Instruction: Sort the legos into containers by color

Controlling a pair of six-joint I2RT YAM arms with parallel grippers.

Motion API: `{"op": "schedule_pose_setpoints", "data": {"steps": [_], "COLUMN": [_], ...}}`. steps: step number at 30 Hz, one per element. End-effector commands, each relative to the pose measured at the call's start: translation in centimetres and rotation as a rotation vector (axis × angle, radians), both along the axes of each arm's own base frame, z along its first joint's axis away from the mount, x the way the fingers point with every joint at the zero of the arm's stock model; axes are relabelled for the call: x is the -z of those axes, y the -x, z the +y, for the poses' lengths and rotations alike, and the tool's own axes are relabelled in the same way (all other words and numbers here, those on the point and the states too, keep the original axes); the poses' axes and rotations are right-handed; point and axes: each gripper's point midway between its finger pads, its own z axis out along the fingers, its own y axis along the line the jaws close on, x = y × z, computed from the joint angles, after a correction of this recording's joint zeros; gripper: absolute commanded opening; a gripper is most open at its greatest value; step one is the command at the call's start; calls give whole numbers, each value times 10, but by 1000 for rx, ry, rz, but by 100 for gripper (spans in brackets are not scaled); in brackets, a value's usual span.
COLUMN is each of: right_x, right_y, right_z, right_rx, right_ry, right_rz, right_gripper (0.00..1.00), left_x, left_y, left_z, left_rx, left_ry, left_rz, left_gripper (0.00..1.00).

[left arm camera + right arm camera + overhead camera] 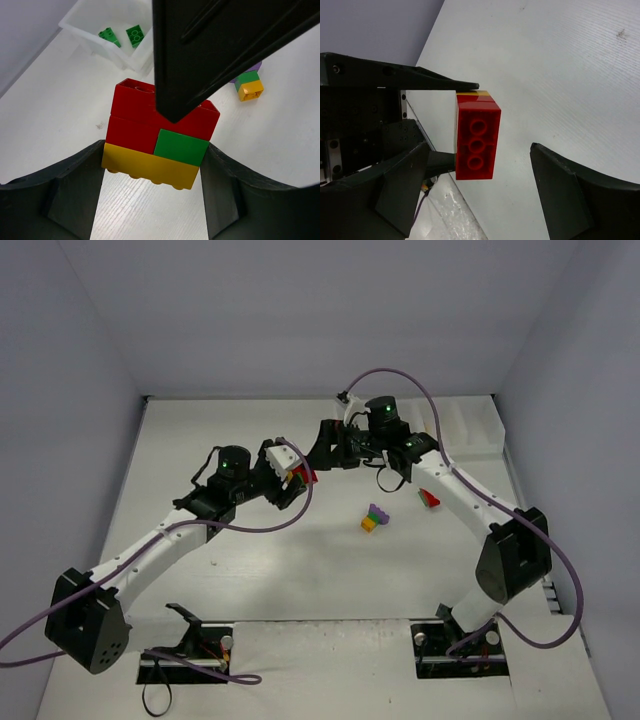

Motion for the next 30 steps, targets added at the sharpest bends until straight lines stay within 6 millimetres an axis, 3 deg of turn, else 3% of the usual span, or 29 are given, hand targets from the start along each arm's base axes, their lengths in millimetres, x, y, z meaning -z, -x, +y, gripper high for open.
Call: {"op": "schedule_pose_setpoints", "data": {"steps": [1, 5, 10, 14, 17, 20, 30], "right_x": [-25, -18, -18, -17, -22, -22, -23], "right_y": [-14, -12, -11, -12, -15, -19, -31], "right_z": [10, 16, 20, 19, 14, 6, -24], "right_rx": [38, 38, 35, 43, 70, 94, 152], "right_ry": [-34, -17, -9, -1, 13, 38, 69], "right_rz": [-77, -75, -84, -93, -134, -154, -166], "right_gripper": [79, 75, 63, 43, 12, 3, 0], "left_x": [-46, -47, -43, -39, -30, -16, 29], "left_y": [-4, -3, -4, -6, -9, -14, -27], "left_z": [-6, -8, -9, -9, -8, -6, -10], "left_rx": [16, 20, 20, 8, -13, -58, -103], "left_ry": [59, 62, 58, 54, 50, 40, 14], "left_rz": [-137, -136, -126, -109, -71, -10, 187], "left_gripper": [4, 4, 4, 4, 0, 0, 0]}}
